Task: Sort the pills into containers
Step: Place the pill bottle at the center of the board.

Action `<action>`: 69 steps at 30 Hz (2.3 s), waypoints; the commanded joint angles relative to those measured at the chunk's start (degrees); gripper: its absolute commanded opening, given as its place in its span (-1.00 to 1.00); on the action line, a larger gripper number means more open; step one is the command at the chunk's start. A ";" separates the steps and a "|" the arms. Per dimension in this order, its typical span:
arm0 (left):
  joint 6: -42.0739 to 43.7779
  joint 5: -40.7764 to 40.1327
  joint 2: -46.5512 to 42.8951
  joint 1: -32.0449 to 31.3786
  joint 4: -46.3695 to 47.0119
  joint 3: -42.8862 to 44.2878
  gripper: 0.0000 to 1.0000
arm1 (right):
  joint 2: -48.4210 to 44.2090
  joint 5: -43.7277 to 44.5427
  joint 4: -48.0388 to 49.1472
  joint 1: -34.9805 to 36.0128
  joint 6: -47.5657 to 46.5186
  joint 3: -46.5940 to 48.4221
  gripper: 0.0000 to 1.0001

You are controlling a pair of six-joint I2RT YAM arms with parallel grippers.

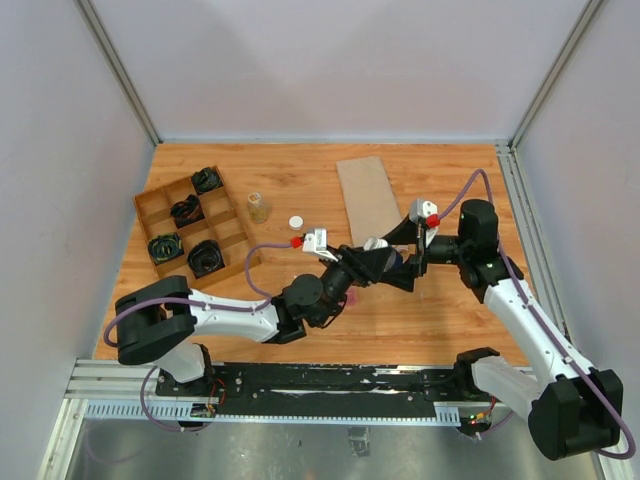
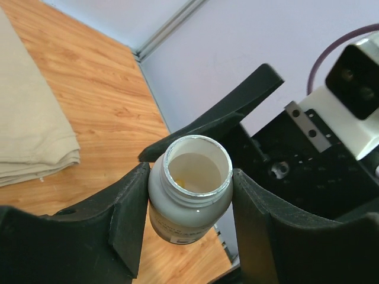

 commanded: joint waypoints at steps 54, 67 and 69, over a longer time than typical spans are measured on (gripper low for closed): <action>44.97 46.62 19.07 3.24 21.22 -11.18 0.56 | -4.80 13.11 -21.13 -15.63 -15.33 6.89 0.97; 29.75 48.42 4.69 2.64 41.05 -31.50 0.98 | -9.72 -7.49 -50.42 -15.21 -60.07 4.98 0.97; 32.07 44.72 3.28 1.37 40.90 -33.93 0.98 | -8.65 -6.91 -58.78 -13.68 -70.11 5.82 0.97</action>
